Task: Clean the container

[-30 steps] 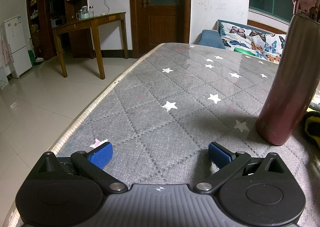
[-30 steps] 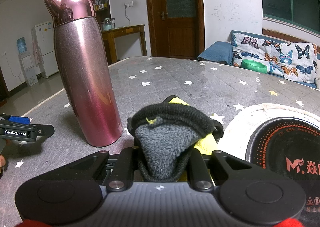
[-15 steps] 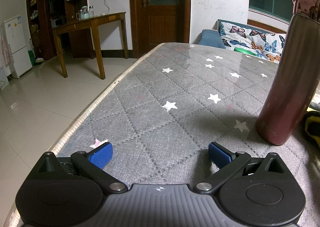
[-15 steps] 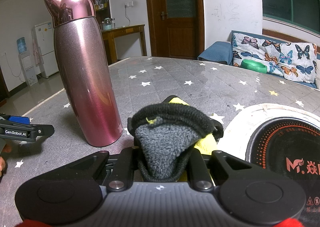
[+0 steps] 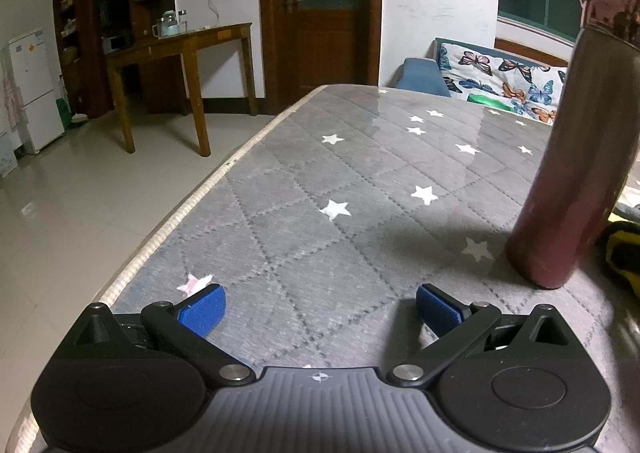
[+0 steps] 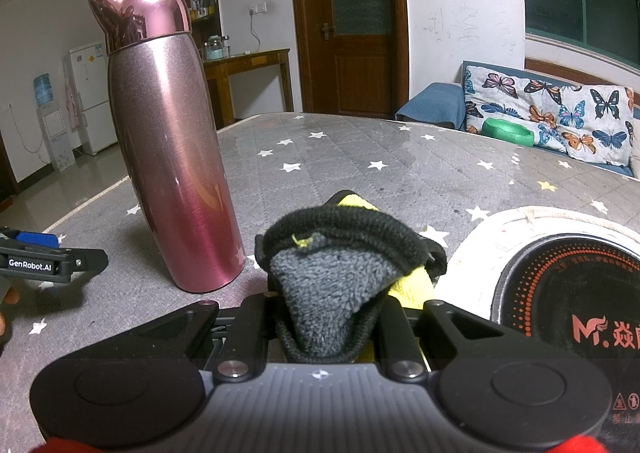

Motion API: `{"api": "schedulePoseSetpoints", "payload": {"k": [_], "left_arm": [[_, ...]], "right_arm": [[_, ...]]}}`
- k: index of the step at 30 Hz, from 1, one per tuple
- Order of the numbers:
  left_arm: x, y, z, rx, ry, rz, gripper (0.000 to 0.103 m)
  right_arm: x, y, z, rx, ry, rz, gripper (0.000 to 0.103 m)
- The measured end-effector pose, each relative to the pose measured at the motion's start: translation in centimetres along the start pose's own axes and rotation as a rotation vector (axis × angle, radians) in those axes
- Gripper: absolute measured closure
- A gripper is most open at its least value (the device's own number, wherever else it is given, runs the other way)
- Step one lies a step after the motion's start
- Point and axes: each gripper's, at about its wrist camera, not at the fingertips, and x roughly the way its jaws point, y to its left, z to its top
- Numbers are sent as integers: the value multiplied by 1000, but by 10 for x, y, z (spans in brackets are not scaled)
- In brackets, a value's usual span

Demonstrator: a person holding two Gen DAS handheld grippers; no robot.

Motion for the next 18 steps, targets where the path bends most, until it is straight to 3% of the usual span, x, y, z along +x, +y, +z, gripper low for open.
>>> {"api": "schedulePoseSetpoints", "payload": {"k": [18], "left_arm": [[-8, -13, -6, -8, 0, 12, 0]], "right_arm": [[0, 1, 0, 1, 0, 0, 89]]}}
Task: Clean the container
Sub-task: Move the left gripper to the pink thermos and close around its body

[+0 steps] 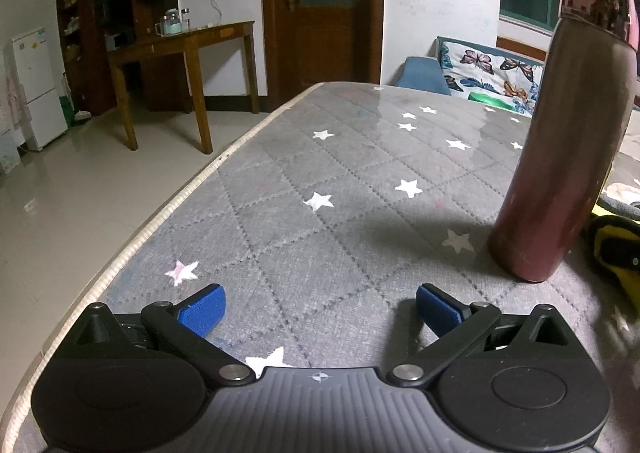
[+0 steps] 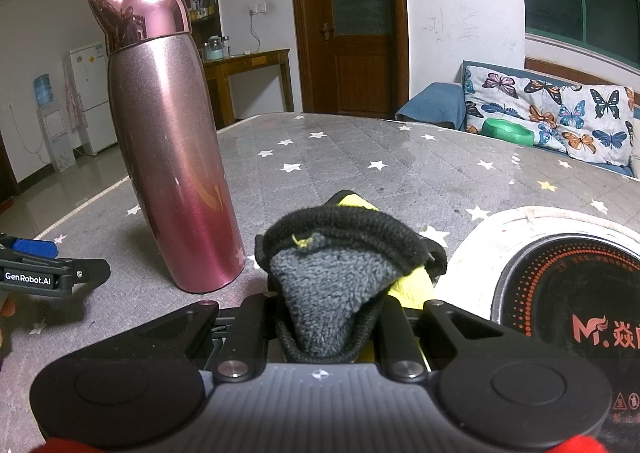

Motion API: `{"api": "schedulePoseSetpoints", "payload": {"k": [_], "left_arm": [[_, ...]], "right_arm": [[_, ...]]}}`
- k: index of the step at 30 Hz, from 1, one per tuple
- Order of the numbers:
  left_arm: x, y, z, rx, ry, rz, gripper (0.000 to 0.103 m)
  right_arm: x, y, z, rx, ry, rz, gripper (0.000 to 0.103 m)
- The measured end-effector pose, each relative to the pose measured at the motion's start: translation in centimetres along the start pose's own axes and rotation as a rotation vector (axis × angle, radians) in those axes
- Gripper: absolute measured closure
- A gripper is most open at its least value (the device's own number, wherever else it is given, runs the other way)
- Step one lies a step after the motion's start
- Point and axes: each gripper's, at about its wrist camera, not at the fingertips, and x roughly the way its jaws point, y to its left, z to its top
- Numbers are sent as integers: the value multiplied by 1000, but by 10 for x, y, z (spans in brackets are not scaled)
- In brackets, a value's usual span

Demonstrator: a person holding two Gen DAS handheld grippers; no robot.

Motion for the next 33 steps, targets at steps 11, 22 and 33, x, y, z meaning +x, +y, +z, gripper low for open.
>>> {"api": "schedulePoseSetpoints", "payload": {"k": [11, 22, 33], "left_arm": [[0, -4, 1, 5, 5, 3, 0], [-21, -22, 11, 38, -22, -118, 0], [-45, -45, 36, 42, -73, -205, 0]], "right_arm": [[0, 1, 0, 0, 0, 0, 89], [0, 1, 0, 0, 0, 0, 89], [0, 0, 0, -1, 0, -1, 89]]}}
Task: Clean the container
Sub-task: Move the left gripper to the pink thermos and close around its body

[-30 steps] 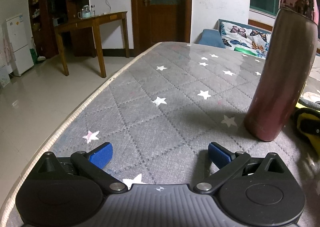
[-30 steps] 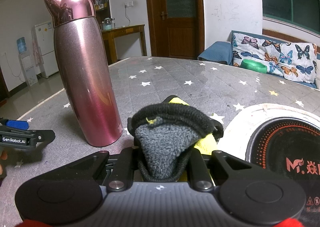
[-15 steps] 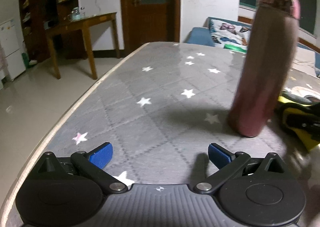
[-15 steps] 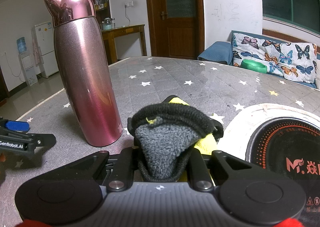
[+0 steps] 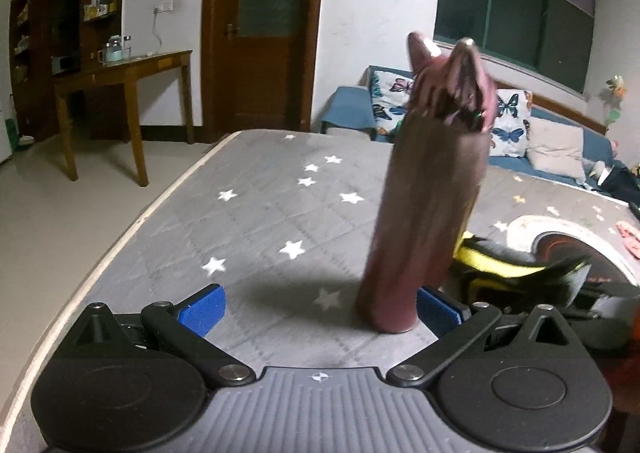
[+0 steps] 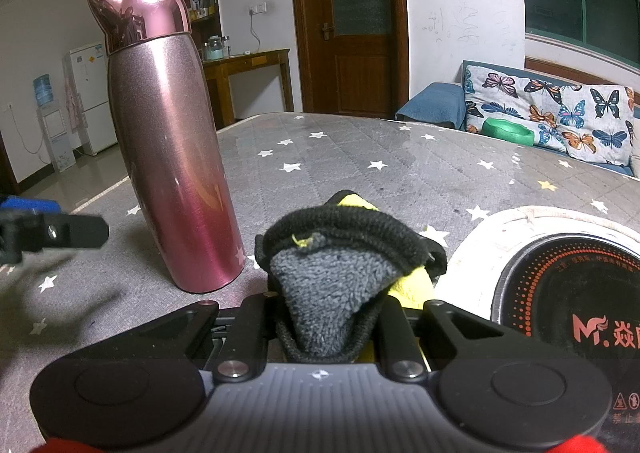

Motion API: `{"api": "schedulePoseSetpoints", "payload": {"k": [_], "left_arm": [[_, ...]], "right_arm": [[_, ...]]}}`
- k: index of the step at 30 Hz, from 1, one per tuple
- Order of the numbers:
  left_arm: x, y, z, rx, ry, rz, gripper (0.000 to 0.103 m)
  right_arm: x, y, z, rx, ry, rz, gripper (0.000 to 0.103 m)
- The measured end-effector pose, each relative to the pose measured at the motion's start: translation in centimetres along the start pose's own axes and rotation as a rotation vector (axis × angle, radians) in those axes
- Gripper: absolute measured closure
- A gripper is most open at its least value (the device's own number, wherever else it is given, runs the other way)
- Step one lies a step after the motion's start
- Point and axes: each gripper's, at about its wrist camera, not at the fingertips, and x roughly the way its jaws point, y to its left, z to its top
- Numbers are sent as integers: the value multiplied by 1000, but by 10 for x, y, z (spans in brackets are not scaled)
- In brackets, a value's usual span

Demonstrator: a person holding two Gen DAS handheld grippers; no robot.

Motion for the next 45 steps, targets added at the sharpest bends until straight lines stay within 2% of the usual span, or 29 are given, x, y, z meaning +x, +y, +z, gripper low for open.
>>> {"api": "schedulePoseSetpoints", "payload": {"k": [3, 15, 20, 34, 45], "left_arm": [[3, -4, 4, 8, 12, 18, 0], [5, -24, 10, 40, 37, 0, 0], [4, -30, 12, 44, 42, -5, 0], [-6, -31, 25, 22, 8, -50, 0], [-13, -39, 52, 39, -60, -84, 0]], "right_arm": [[0, 0, 0, 0, 0, 0, 89], [0, 2, 0, -11, 1, -8, 89], [1, 16, -1, -81, 3, -48, 88], [-16, 27, -4, 15, -12, 105, 88], [-39, 30, 8, 20, -77, 152, 88]]}}
